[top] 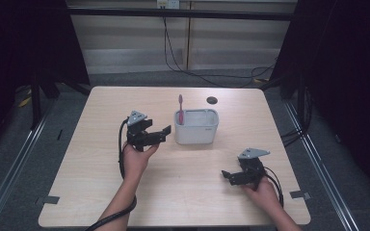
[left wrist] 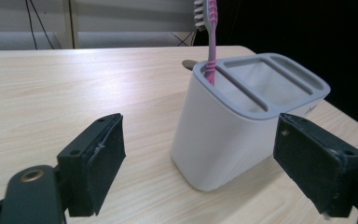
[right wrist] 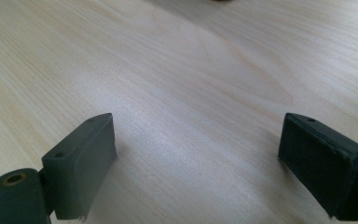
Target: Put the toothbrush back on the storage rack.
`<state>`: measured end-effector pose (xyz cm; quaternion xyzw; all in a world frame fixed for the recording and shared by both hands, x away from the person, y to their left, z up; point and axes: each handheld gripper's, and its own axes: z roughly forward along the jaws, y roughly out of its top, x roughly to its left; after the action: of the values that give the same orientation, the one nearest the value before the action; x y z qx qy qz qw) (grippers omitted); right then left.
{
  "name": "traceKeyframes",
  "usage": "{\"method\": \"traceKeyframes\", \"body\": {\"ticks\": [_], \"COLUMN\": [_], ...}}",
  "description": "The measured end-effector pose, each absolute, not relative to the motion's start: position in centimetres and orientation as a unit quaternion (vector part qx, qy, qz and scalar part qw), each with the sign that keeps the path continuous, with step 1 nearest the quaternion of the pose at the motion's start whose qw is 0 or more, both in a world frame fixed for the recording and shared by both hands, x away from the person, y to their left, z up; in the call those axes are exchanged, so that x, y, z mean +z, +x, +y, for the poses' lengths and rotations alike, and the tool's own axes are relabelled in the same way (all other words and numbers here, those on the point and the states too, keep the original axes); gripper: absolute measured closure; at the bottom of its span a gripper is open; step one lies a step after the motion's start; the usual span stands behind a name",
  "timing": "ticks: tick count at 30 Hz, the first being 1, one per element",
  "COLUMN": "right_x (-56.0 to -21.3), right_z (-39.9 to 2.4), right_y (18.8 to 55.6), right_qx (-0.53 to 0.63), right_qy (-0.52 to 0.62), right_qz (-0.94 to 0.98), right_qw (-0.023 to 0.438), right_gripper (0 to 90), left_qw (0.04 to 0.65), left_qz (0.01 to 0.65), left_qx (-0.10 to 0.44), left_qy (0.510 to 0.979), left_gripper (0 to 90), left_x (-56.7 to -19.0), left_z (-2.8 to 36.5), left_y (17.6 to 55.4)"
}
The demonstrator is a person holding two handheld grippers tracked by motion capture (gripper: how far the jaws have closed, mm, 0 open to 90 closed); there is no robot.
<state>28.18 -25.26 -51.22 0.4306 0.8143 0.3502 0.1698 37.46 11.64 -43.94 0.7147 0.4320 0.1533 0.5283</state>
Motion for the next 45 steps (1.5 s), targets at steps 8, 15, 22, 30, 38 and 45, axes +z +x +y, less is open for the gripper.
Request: {"method": "traceKeyframes", "body": {"ticks": [8,15,22,30,38,45], "right_x": [-51.2,-51.2,-51.2,-51.2,-51.2,-51.2], "right_z": [-25.3,-25.3,-25.3,-25.3,-25.3,-25.3], "right_y": [28.2,28.2,28.2,28.2,28.2,28.2], "right_qx": [0.35,0.35,0.35,0.35,0.35,0.35], "right_qy": [0.431,0.431,0.431,0.43,0.431,0.431], "right_qz": [0.814,0.814,0.814,0.814,0.814,0.814], "right_qw": [0.17,0.17,0.17,0.17,0.17,0.17], "right_gripper": [10.3,10.3,10.3,10.3,10.3,10.3], "left_qw": [0.515,0.505,0.495,0.482,0.469,0.46], "left_qz": [0.43,0.428,0.433,0.431,0.431,0.43], "left_qx": [0.154,0.147,0.145,0.146,0.151,0.152], "left_qy": [0.725,0.735,0.739,0.748,0.756,0.762], "left_gripper": [16.4,16.0,16.0,16.0,16.1,16.1], "left_x": [-44.3,-44.8,-45.5,-46.1,-46.7,-47.2], "left_z": [12.4,13.2,14.2,15.4,16.2,16.7], "left_y": [37.3,37.2,37.0,36.8,36.6,36.4]}}
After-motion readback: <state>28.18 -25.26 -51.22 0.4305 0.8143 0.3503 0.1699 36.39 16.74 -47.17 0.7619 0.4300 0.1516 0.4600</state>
